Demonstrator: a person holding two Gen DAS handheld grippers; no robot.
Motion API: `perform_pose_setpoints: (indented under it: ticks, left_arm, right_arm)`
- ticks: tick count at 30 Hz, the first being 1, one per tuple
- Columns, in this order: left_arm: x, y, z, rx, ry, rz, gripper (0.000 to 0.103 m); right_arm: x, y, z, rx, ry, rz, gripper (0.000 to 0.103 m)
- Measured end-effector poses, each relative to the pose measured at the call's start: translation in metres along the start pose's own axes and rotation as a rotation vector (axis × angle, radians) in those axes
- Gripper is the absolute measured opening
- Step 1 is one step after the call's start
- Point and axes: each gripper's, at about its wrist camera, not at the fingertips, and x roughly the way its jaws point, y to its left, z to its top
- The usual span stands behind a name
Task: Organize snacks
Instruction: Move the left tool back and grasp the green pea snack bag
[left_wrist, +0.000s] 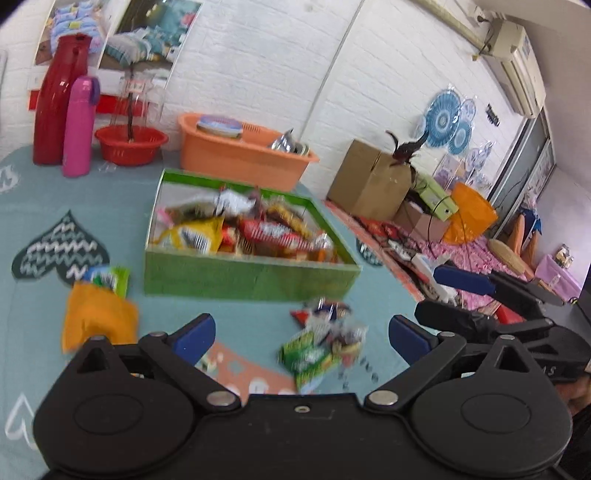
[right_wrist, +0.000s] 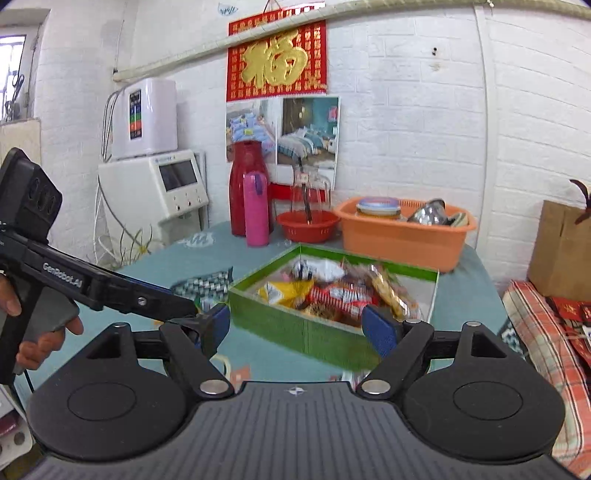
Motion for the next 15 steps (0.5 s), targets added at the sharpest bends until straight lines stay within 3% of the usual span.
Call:
perform_pose_setpoints:
  ticks: [6,15]
  left_arm:
    - [0.01,0.011,-0.041,-0.055,0.052,0.001,0.103]
    - [0.054,0.008,-0.032,-0.108,0.073,-0.075,0.103]
  right_arm:
    - [0.016,0.009,-0.041,0.0,0.09,0.017,0.103]
    - [0.033,0.003,-0.075,0.037,0.195,0.03,0.101]
